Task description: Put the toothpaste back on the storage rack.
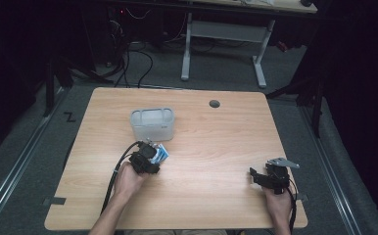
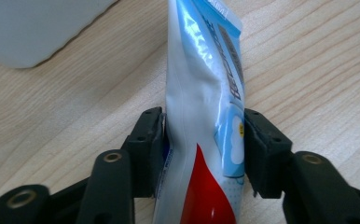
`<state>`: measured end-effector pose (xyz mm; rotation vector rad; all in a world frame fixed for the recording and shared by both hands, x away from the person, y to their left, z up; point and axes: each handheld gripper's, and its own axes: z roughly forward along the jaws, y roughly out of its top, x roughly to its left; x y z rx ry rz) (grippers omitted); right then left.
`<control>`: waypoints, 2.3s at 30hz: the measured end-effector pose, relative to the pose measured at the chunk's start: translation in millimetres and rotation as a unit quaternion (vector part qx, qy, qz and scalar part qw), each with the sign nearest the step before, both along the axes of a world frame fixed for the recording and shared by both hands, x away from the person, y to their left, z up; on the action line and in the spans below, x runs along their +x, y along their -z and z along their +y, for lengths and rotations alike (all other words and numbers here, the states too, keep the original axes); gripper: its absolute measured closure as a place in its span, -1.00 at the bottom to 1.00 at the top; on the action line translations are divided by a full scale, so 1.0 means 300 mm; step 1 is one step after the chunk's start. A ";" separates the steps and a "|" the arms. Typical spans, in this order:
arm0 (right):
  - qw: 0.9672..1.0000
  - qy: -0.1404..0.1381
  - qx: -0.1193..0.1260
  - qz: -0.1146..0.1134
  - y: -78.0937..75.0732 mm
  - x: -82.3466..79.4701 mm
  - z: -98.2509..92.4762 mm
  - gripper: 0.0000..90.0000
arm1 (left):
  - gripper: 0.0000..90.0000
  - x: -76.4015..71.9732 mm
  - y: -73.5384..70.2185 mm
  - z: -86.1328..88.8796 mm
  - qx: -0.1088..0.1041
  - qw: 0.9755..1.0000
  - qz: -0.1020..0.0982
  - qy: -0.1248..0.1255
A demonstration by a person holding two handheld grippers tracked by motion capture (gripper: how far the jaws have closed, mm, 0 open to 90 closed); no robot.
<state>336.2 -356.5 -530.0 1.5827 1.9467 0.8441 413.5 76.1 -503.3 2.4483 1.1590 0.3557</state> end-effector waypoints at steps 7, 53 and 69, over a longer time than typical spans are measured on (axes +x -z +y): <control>1.000 0.000 -0.001 0.000 0.000 0.000 0.000 -0.36 | 0.24 0.000 -0.001 0.004 0.001 1.000 0.000 0.002; 1.000 -0.002 -0.004 -0.001 0.001 0.000 0.002 -0.36 | 0.60 -0.070 -0.146 0.092 -0.084 0.995 -0.040 0.034; 1.000 -0.002 -0.005 -0.001 0.001 0.001 0.001 -0.36 | 0.60 -0.076 -0.195 0.137 -0.124 0.991 -0.050 0.022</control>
